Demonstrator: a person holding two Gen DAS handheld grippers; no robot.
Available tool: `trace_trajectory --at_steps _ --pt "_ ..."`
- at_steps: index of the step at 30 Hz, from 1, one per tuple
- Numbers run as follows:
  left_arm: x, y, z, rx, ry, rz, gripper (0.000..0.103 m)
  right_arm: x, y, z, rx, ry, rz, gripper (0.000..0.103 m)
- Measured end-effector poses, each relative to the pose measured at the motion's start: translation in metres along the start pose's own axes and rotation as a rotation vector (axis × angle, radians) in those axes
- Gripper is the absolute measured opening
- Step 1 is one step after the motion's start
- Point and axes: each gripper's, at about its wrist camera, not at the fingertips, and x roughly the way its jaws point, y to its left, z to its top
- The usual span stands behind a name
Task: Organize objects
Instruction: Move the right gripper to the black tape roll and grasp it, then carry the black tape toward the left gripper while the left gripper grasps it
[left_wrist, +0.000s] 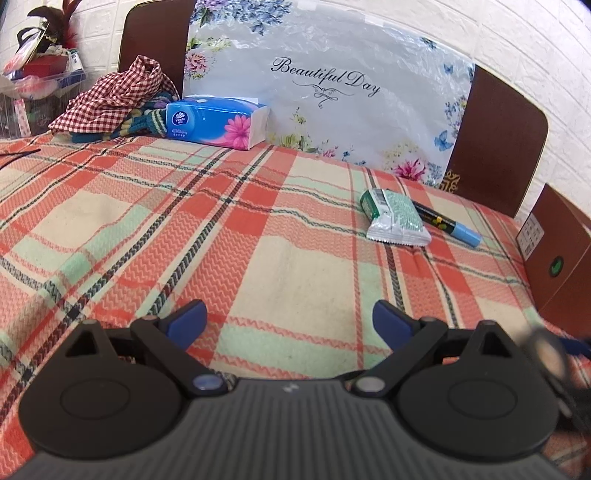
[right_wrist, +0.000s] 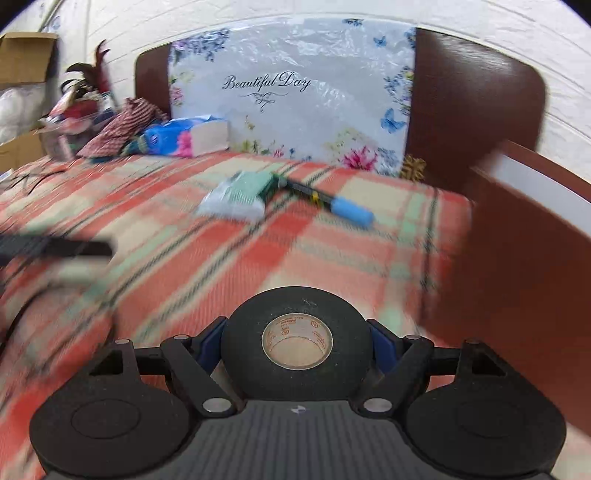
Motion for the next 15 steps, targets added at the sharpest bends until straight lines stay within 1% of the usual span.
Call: trace_trajectory --at_steps 2,4,8,9,10,11,13,14,15 --pt "0.001 -0.005 -0.001 0.026 0.006 0.022 0.098 -0.025 -0.003 -0.019 -0.005 0.005 -0.025 0.077" --pt "0.002 -0.010 -0.001 0.058 0.016 0.047 0.098 -0.046 -0.011 -0.035 0.008 0.003 -0.072 0.077" --pt "0.004 -0.026 -0.001 0.138 0.043 0.115 0.097 -0.070 -0.035 -0.055 0.114 0.006 -0.182 0.077" --pt "0.002 -0.030 0.000 0.144 0.049 0.122 0.096 -0.073 -0.039 -0.058 0.141 0.005 -0.204 0.076" --pt "-0.002 -0.033 0.001 0.130 0.059 0.114 0.094 -0.075 -0.042 -0.060 0.157 0.001 -0.216 0.076" --pt "-0.008 -0.036 0.002 0.094 0.073 0.076 0.093 -0.076 -0.042 -0.061 0.155 0.002 -0.223 0.077" --pt "-0.024 -0.046 0.003 0.016 0.087 -0.027 0.092 -0.077 -0.038 -0.063 0.128 -0.003 -0.244 0.085" --pt "-0.032 -0.055 0.004 0.004 0.091 -0.084 0.092 -0.079 -0.034 -0.064 0.110 -0.008 -0.246 0.089" --pt "-0.041 -0.066 0.005 0.018 0.094 -0.133 0.091 -0.080 -0.032 -0.066 0.094 -0.013 -0.237 0.089"
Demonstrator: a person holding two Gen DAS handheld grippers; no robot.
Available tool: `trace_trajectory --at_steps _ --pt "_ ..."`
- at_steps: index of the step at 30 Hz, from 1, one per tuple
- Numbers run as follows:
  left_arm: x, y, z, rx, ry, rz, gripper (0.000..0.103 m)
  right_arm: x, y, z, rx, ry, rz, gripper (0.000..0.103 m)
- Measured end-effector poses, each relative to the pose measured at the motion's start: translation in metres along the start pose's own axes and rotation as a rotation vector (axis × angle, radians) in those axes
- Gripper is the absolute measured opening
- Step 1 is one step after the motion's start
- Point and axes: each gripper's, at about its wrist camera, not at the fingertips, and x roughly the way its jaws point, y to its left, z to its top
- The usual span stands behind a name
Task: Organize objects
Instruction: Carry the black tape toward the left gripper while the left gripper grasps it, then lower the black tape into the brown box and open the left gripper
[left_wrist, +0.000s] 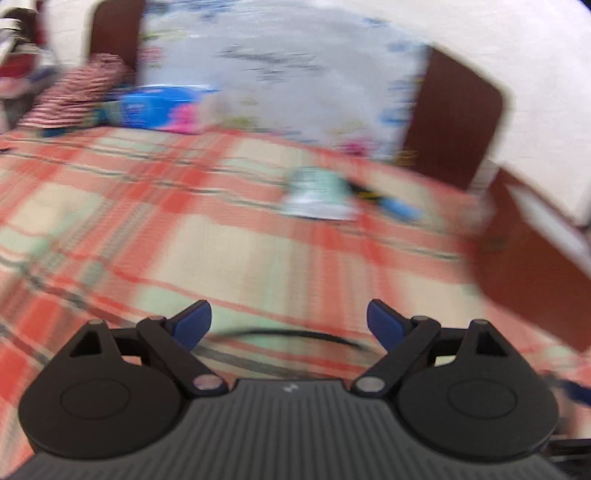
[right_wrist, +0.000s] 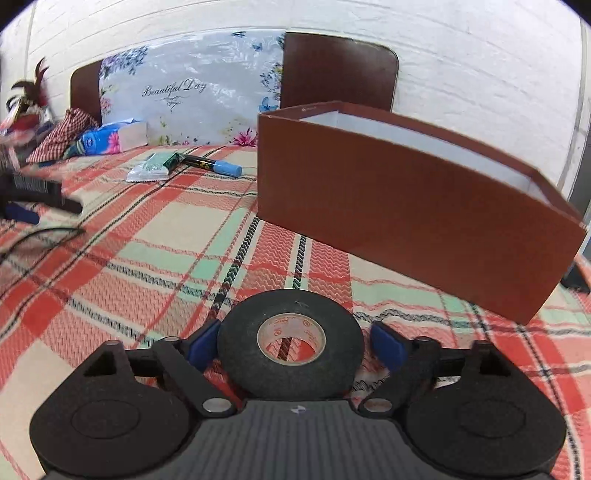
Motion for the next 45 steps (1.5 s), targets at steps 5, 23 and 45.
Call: trace_trajectory --at_steps 5,23,45 --pt "-0.020 -0.069 -0.001 0.135 0.055 -0.241 0.090 -0.004 -0.001 -0.003 -0.020 -0.014 0.015 0.088" --pt "0.032 -0.168 -0.042 0.260 0.381 -0.428 0.038 -0.002 -0.017 -0.002 0.071 0.008 0.090 0.078" --pt "0.057 -0.315 0.067 0.489 0.003 -0.426 0.043 0.042 -0.118 0.084 0.139 -0.303 -0.233 0.077"
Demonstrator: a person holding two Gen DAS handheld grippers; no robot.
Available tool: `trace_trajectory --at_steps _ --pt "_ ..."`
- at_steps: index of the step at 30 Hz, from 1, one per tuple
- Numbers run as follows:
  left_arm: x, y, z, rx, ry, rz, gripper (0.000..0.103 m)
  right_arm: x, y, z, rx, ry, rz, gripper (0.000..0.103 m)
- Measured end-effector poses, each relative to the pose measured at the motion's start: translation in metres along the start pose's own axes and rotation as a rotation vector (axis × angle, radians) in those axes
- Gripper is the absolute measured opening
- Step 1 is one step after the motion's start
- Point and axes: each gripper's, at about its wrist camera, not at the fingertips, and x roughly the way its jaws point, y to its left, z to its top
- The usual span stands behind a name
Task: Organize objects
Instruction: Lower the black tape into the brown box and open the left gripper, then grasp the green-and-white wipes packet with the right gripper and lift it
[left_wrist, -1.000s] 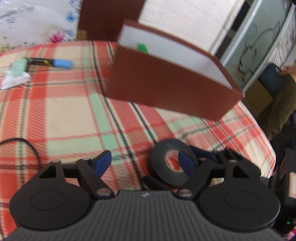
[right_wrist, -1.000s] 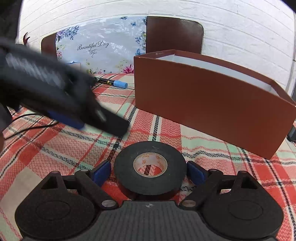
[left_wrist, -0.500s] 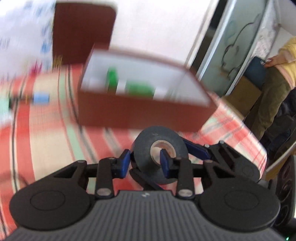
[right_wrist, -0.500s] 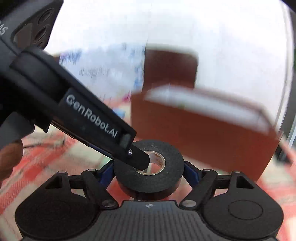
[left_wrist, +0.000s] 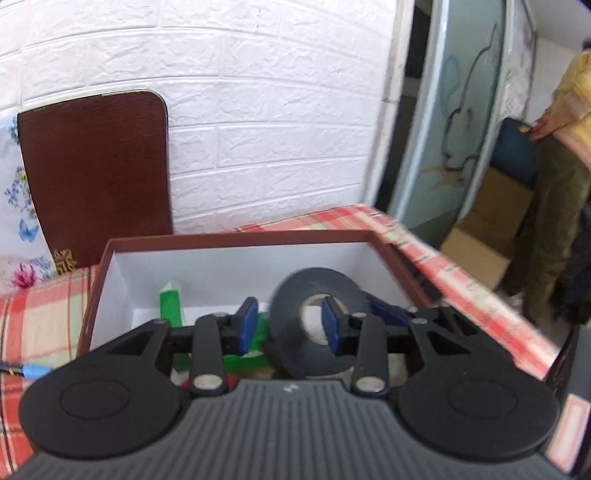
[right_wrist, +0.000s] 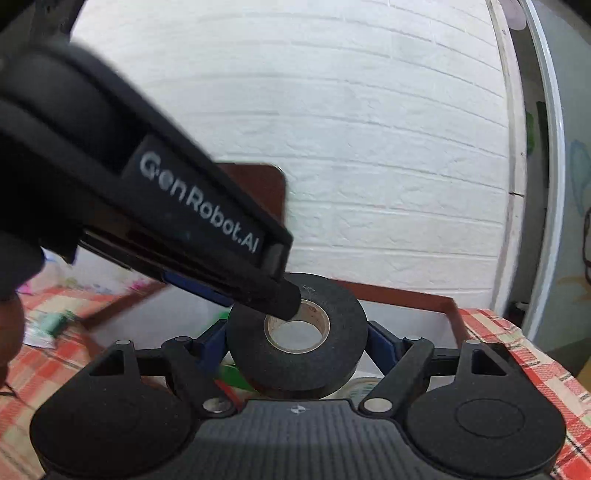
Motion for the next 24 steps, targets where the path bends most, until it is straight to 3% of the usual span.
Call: trace_trajectory --at_steps 3,7,14,17,21,24 --pt "0.012 0.000 -0.006 0.013 0.011 0.059 0.045 0.009 -0.008 -0.006 0.034 0.014 -0.051 0.080" --pt "0.000 0.009 -0.022 0.009 -0.020 0.095 0.062 -0.015 -0.015 -0.016 0.088 -0.011 -0.034 0.085" --pt "-0.050 0.027 -0.053 -0.016 -0.079 0.153 0.063 -0.075 0.010 -0.032 0.092 -0.107 -0.007 0.086" --pt "-0.071 0.038 -0.076 -0.041 -0.078 0.179 0.064 -0.085 0.025 -0.039 0.030 -0.113 0.022 0.087" --pt "-0.090 0.061 -0.113 -0.077 -0.025 0.241 0.067 -0.089 0.054 -0.047 -0.029 -0.028 0.150 0.087" --pt "-0.092 0.094 -0.146 -0.142 0.070 0.330 0.067 -0.072 0.075 -0.053 -0.048 0.132 0.296 0.084"
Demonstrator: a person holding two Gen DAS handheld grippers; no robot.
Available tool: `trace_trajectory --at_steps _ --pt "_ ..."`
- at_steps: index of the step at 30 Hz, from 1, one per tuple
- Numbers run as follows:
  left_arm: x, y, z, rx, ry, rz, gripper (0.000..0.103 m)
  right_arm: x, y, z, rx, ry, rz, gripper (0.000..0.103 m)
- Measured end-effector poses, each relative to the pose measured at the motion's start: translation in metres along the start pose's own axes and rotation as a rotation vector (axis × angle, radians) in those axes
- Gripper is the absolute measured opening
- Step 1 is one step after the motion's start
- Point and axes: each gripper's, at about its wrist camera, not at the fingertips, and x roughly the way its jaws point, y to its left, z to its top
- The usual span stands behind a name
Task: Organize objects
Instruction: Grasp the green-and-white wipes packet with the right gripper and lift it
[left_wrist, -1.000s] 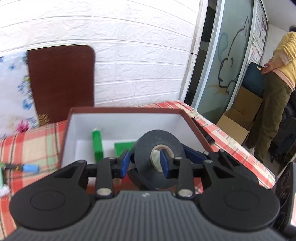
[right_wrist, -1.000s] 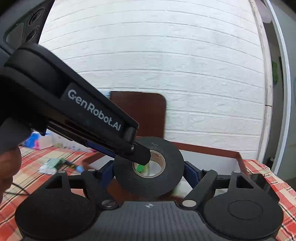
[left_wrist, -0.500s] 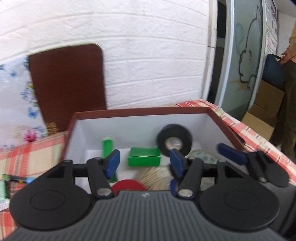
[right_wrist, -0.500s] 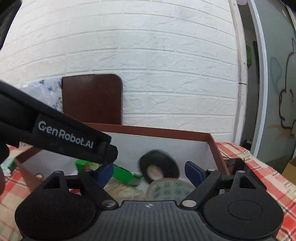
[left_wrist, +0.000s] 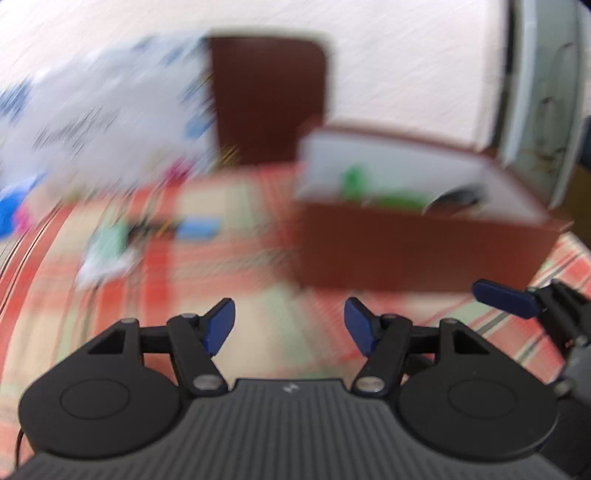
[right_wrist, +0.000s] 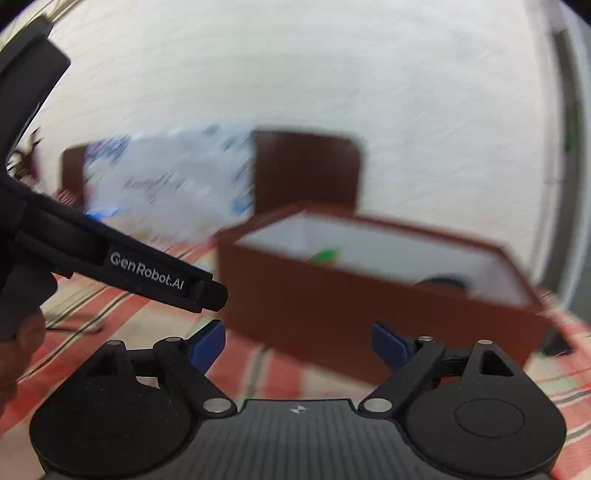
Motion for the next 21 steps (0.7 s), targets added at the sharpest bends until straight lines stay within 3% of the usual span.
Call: trace_trajectory --at_steps 3,4,5,8,11,13,15,18,21 --pt "0.010 0.044 -0.030 -0.053 0.078 0.114 0.067 0.021 0.021 -0.005 -0.013 0.163 0.110 0.082" --pt "0.009 0.060 -0.038 -0.074 0.070 0.136 0.070 0.025 0.030 -0.006 -0.034 0.192 0.130 0.081" --pt "0.003 0.076 -0.044 -0.082 0.038 0.152 0.072 0.027 0.039 -0.007 -0.060 0.206 0.147 0.079" --pt "-0.001 0.124 -0.048 -0.100 0.012 0.327 0.079 0.034 0.063 -0.002 -0.121 0.216 0.201 0.079" --pt "0.000 0.189 -0.050 -0.256 0.011 0.483 0.080 0.054 0.080 0.011 -0.129 0.219 0.240 0.079" --pt "-0.006 0.226 -0.055 -0.422 -0.016 0.494 0.080 0.074 0.087 0.022 -0.106 0.213 0.239 0.080" --pt "-0.009 0.236 -0.059 -0.477 -0.069 0.500 0.083 0.095 0.095 0.034 -0.064 0.196 0.247 0.082" --pt "-0.002 0.220 -0.055 -0.368 -0.061 0.514 0.087 0.127 0.112 0.052 -0.031 0.162 0.246 0.089" --pt "-0.004 0.208 -0.055 -0.295 -0.091 0.506 0.087 0.162 0.136 0.070 -0.045 0.139 0.216 0.089"
